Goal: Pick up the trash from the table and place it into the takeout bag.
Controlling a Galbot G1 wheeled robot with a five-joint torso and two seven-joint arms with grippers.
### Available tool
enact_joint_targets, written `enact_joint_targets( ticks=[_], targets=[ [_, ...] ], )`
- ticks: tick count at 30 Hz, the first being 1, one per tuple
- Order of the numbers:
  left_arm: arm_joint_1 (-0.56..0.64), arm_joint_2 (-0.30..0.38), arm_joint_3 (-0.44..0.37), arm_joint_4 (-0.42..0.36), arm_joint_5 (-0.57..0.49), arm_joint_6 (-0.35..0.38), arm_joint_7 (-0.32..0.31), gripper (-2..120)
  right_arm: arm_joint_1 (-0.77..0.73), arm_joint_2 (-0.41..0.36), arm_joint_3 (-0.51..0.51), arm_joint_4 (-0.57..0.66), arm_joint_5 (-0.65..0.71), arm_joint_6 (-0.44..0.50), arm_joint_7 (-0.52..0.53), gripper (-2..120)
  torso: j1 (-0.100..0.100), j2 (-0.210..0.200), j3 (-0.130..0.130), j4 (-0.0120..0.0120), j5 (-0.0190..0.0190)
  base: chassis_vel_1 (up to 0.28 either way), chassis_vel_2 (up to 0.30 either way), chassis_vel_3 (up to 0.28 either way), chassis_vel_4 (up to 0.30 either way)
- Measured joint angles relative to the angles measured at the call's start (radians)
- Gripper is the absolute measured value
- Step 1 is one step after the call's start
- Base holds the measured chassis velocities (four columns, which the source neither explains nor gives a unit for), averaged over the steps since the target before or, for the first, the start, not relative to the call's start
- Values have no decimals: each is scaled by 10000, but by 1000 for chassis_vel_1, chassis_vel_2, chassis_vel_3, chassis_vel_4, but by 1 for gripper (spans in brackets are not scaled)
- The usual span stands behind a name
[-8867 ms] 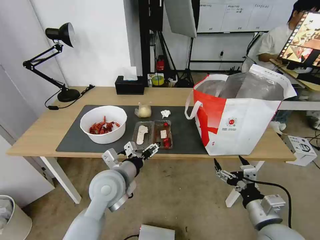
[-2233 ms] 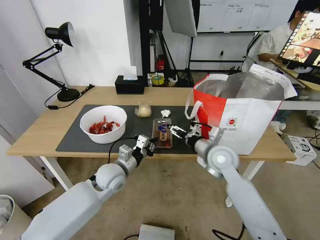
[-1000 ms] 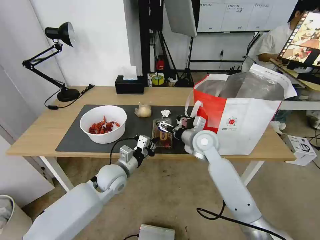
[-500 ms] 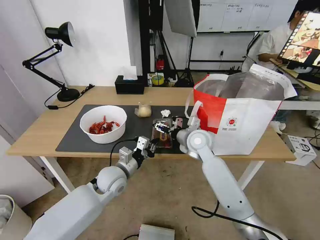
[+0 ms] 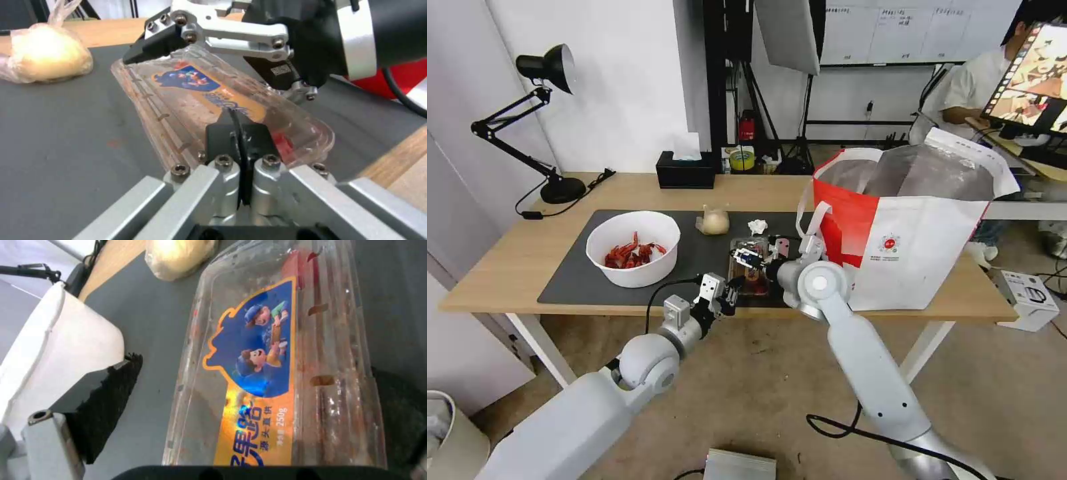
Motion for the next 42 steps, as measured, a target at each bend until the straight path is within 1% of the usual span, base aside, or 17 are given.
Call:
enact_joint_targets(
  ticks=[3,4,7,8,10,11,13,14,17,18,21,23,24,26,28,35,42],
  targets=[
    [26,17,-28,-36,3,-22,-9,0,0,-46,-7,5,206,-93,186,89,-2,2,-1,-2,0,0,0,0,0],
    [26,17,-28,-36,3,-22,-9,0,0,-46,-7,5,206,-93,186,89,-2,2,-1,-2,0,0,0,0,0],
    [35,27,-52,-69,5,-47,-10,0,-11,-114,-9,7,343,-139,298,75,-3,3,-2,-4,0,0,0,0,0],
    [35,27,-52,-69,5,-47,-10,0,-11,-114,-9,7,343,-139,298,75,-3,3,-2,-4,0,0,0,0,0],
    [61,29,-80,-100,5,-67,-12,0,-18,-154,-9,3,380,-140,323,63,-2,3,0,0,1,0,0,0,0],
    [61,29,-80,-100,5,-67,-12,0,-18,-154,-9,3,380,-140,323,63,-2,3,0,0,1,0,0,0,0],
    [101,33,-116,-125,5,-72,-14,0,-10,-172,-2,-15,404,-139,346,52,-1,1,1,5,2,0,0,0,0],
    [101,33,-116,-125,5,-72,-14,0,-10,-172,-2,-15,404,-139,346,52,-1,1,1,5,2,0,0,0,0],
    [173,33,-160,-146,5,-154,-14,0,-24,-238,25,-34,601,-120,355,37,1,-1,3,10,4,0,0,0,0],
    [173,33,-160,-146,5,-154,-14,0,-24,-238,25,-34,601,-120,355,37,1,-1,3,10,4,0,0,0,0],
    [186,39,-177,-147,4,-191,-14,0,-23,-295,23,-60,686,-117,331,28,1,-1,3,12,5,0,0,0,0],
    [191,51,-200,-147,-5,-198,-14,0,0,-345,32,-69,709,-108,330,14,0,-1,2,7,4,0,0,0,0],
    [191,51,-200,-147,-5,-198,-14,0,0,-345,32,-69,709,-108,330,14,0,-1,2,7,4,0,0,0,0],
    [215,45,-214,-150,-11,-220,-14,0,21,-376,33,-55,718,-95,323,4,1,-1,2,6,4,0,0,0,0],
    [232,32,-216,-155,-12,-224,-15,0,28,-396,32,-53,724,-87,318,0,1,-1,2,8,4,0,0,0,0],
    [358,13,-291,-234,-13,-232,-21,0,13,-459,7,-40,731,48,311,0,1,-1,2,7,4,0,0,0,0],
    [812,242,-778,-522,-20,-250,-27,0,-52,-515,13,-4,737,127,308,0,0,-1,2,7,1,0,0,0,0]
  ],
)
